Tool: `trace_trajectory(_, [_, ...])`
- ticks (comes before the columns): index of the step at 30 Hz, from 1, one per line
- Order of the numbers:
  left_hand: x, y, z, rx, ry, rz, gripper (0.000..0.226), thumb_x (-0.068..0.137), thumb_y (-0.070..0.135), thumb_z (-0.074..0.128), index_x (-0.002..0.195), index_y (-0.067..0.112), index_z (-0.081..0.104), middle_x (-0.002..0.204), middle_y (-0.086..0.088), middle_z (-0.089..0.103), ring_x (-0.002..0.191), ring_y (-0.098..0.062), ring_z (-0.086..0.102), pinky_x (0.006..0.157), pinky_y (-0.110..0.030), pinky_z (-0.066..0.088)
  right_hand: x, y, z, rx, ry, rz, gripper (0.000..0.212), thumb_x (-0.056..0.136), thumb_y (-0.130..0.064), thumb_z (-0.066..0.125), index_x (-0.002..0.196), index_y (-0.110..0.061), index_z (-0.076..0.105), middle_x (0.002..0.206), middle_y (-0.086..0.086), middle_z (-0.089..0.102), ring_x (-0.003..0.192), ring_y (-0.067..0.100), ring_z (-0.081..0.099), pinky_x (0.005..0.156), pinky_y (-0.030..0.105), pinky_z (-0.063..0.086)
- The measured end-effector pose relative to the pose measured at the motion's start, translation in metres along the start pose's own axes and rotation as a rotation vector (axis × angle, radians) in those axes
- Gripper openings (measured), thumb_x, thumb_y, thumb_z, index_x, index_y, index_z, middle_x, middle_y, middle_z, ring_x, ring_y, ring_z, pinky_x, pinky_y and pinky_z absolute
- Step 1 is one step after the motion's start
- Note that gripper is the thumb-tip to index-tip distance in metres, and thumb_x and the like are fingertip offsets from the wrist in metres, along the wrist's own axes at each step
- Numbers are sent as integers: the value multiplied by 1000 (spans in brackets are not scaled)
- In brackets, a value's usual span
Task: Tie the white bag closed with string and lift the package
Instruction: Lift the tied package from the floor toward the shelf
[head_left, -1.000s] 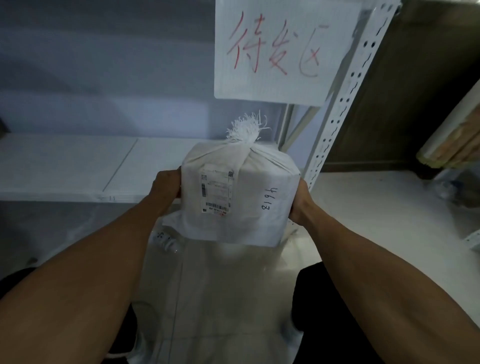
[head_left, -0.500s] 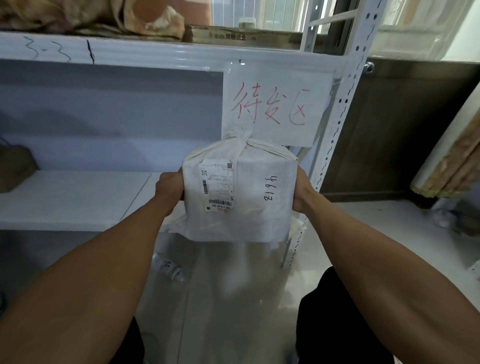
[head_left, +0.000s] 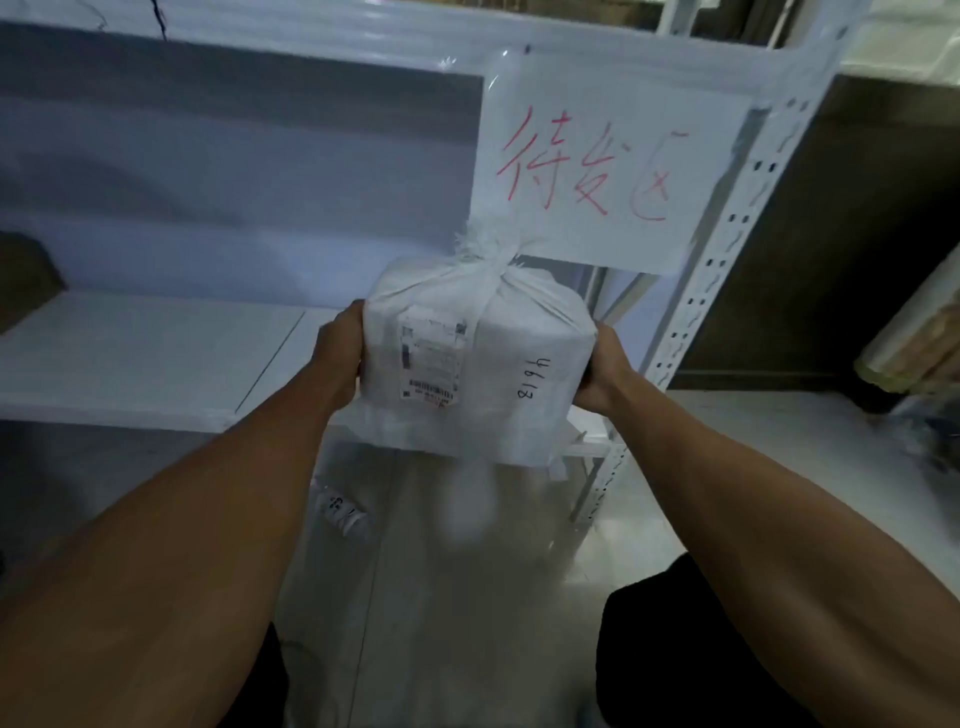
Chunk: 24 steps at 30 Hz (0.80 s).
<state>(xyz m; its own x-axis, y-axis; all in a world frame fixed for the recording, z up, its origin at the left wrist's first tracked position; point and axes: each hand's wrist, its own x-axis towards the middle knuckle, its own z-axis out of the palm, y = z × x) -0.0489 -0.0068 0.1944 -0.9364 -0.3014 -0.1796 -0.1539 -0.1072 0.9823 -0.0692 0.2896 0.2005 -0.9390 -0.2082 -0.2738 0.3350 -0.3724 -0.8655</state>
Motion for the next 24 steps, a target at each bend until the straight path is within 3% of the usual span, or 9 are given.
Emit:
trace_trajectory(4, [42,8,13,-56,-50,12,30,90,47,48,98,27,69,97,1,72,88,-18,66,72,-32,53,48,-5,4,26,2,16,42,93,-40,49,124,-17,67,128,14,65,117,36,61,105,54,43])
trace_trajectory(6, [72,13,21,-96,-78,34,30,92,45,44,95,26,68,93,2,72,83,-17,66,68,-30,52,77,-12,8,20,5,-26,41,95,-39,45,121,-17,68,118,12,70,108,34,66,102,50,46])
trace_trajectory(8, [106,16,31,-124,-65,49,33,90,47,46,100,26,69,99,-1,74,91,-21,68,77,-34,55,111,-19,8,30,14,-71,42,96,-42,43,121,-18,67,114,10,72,103,32,67,101,48,47])
trace_trajectory(11, [163,9,49,-146,-77,88,40,87,49,49,109,23,69,108,-5,74,99,-25,68,88,-41,55,168,-29,-3,28,27,-114,54,95,-54,40,132,-20,60,132,11,63,121,35,59,106,51,43])
trace_trajectory(14, [215,-3,70,-181,-123,104,38,86,48,51,106,22,70,104,-6,74,97,-27,68,89,-45,54,221,-39,-18,26,63,-119,67,92,-67,32,130,-19,61,125,11,67,114,35,64,101,47,48])
trace_trajectory(17, [260,-14,93,-208,-176,106,43,83,49,57,110,19,70,102,-10,72,93,-27,68,82,-43,56,273,-52,-40,21,180,-159,78,59,-68,69,120,-19,67,118,4,66,99,33,60,99,36,46])
trace_trajectory(18, [273,-16,101,-223,-179,104,39,83,48,59,107,19,70,99,-9,73,90,-26,69,77,-38,57,294,-56,-51,29,243,-176,71,54,-58,75,114,-22,67,115,4,65,102,33,59,95,34,46])
trace_trajectory(21, [304,-22,125,-232,-182,84,30,87,42,56,95,17,70,85,-6,73,77,-22,70,72,-32,57,330,-57,-73,20,333,-214,46,77,-48,52,112,-22,68,121,6,68,118,32,61,88,42,54])
trace_trajectory(24, [331,-29,140,-176,-163,94,43,81,49,55,102,15,72,96,-11,75,89,-29,71,90,-44,56,350,-51,-83,22,350,-229,46,76,-49,49,105,-21,72,117,3,71,114,29,64,89,41,55])
